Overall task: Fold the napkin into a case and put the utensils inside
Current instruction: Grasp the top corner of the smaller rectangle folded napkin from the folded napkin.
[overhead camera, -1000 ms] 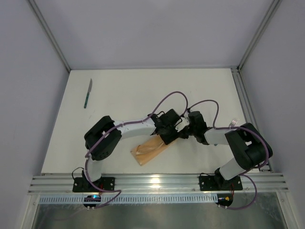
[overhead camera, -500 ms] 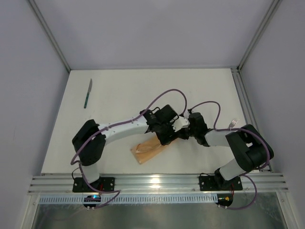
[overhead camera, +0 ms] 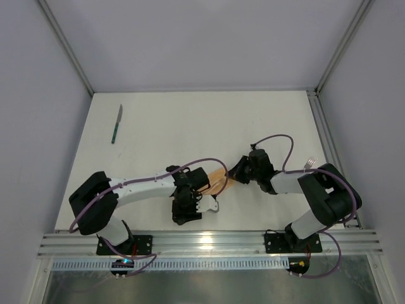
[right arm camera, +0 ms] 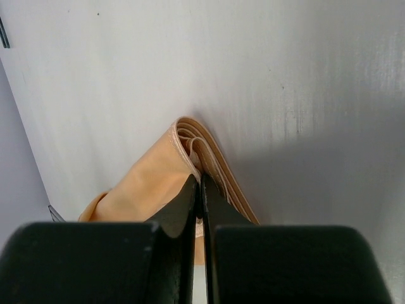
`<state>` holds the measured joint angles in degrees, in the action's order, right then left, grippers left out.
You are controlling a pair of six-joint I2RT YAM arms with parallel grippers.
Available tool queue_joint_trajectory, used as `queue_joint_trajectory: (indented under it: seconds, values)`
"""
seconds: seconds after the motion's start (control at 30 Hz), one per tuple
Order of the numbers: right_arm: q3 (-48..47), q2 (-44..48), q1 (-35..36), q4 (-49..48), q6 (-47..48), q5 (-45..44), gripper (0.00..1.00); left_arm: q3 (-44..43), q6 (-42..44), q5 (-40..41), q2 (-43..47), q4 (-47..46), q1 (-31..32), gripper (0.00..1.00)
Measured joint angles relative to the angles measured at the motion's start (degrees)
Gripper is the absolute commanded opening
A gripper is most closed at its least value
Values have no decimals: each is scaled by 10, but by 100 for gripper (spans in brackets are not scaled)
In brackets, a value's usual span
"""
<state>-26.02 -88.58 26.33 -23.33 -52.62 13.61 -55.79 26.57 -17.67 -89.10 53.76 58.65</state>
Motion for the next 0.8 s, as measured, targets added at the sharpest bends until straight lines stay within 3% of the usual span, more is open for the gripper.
queue_joint_trajectory:
  seconds: [0.23, 0.43, 0.57, 0.67, 0.8]
  values:
    - [-8, -6, 35, -4, -22, -39, 4, 59, -2, 85, -10, -70, -40, 47]
    - [-8, -12, 89, -21, -69, -90, 4, 60, -5, 155, -9, -139, -184, 46]
    - [-16, -43, 133, -57, -119, -114, 4, 60, 14, 182, -6, -181, -267, 51]
    - [-49, -87, 164, -80, -158, -136, 4, 60, 41, 181, -3, -194, -298, 55]
    - [-82, -135, 193, -112, -212, -164, 4, 62, 131, 95, 40, -131, -306, 57]
